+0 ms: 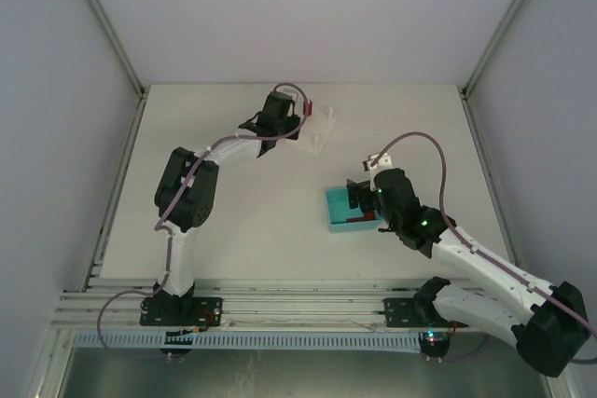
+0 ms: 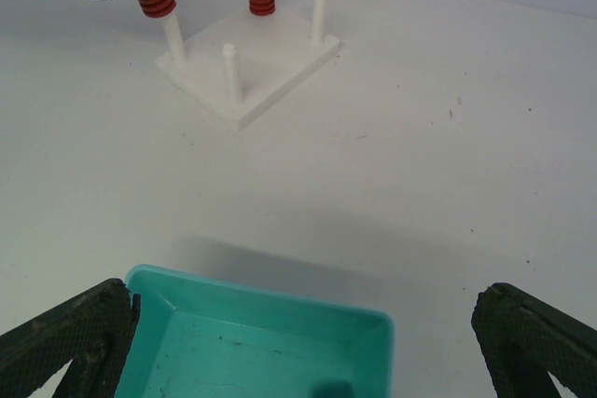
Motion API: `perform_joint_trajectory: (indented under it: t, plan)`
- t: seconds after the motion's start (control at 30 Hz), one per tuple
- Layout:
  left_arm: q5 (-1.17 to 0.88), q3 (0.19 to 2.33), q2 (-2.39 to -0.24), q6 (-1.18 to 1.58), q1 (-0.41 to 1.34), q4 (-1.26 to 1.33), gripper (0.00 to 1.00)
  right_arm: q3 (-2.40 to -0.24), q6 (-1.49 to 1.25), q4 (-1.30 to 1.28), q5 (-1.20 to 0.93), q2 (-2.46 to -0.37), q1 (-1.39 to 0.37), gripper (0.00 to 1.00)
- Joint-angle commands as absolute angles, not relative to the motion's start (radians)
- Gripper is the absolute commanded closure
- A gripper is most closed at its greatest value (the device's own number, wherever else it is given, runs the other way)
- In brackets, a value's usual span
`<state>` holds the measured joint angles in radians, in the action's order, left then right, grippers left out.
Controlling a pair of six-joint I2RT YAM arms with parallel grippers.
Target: Install the large spring
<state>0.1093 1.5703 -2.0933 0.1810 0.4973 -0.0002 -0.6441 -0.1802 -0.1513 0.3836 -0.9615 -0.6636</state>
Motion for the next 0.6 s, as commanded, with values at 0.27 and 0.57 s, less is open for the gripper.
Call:
perform_joint_trajectory:
  t: [0.27, 0.57]
  plan:
    - [0.074, 1.690, -2.191, 0.171, 0.475, -0.020, 1.00, -0.638, -0.190, -0.133, 0.377, -0.970, -0.658, 0.01]
    - [0.045, 1.691, -2.212, 0.174, 0.467, -0.022, 0.61, -0.643, -0.188, -0.124, 0.362, -1.002, -0.655, 0.01]
